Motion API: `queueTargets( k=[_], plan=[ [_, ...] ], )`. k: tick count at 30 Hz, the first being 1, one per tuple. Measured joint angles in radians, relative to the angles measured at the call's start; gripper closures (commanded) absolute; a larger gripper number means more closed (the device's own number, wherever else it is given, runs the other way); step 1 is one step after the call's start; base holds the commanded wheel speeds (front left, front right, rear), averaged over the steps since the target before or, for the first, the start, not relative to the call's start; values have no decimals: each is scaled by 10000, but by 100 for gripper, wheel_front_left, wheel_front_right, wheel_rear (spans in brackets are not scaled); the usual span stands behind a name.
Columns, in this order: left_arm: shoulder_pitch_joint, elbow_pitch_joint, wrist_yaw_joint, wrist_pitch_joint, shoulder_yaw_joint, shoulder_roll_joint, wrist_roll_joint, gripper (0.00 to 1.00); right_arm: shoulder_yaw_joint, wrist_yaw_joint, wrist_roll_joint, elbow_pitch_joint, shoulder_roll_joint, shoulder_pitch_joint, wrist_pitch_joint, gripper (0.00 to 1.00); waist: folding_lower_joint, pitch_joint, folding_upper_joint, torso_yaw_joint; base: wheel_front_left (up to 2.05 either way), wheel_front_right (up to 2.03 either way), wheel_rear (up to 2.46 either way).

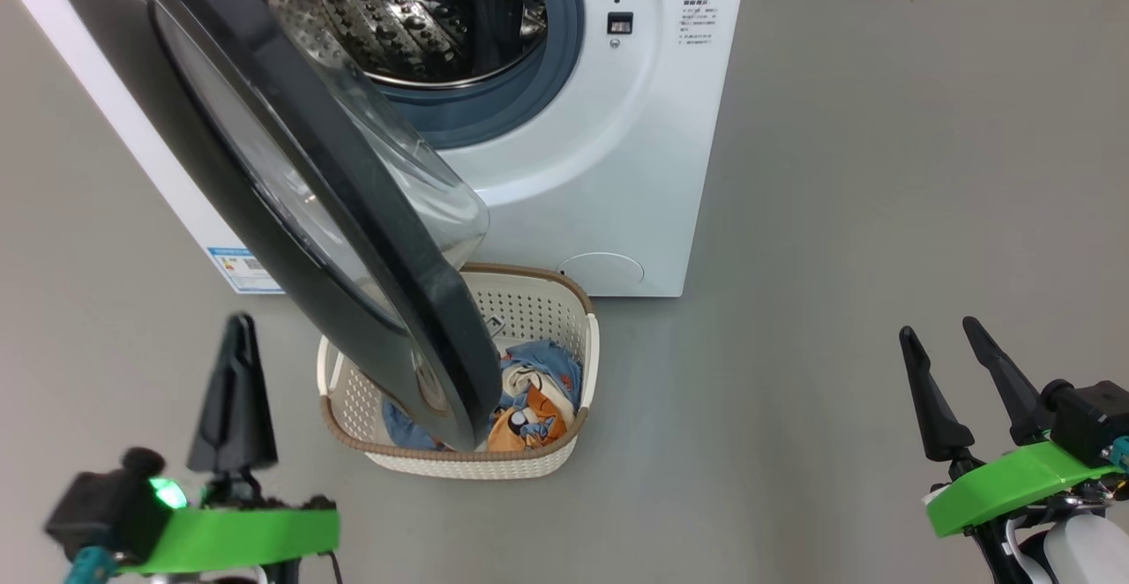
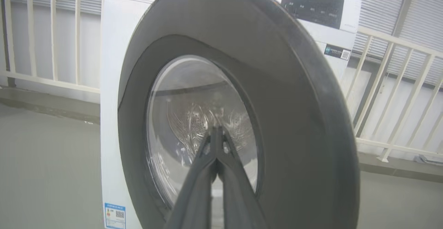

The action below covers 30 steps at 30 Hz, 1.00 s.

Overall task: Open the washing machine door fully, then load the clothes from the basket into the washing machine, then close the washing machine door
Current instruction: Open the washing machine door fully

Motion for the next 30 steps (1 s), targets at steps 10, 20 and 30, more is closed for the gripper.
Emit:
queueTargets(
  k=[10,20,30],
  plan=[
    [-18,-2974,384,-4,-1992,17,153,100,-33,0,-65,-136,12,2,0,0,0,45,0,-80,0,0,0],
    [-649,-2378,418,138,-4339,79,-205,100,-2,2,-174,-238,27,-5,0,0,-1,158,0,-213,0,0,0],
    [-1584,385,522,75,-5043,82,-1946,100,-2,2,-173,-234,35,-12,-15,0,0,285,0,-327,0,0,0]
  ],
)
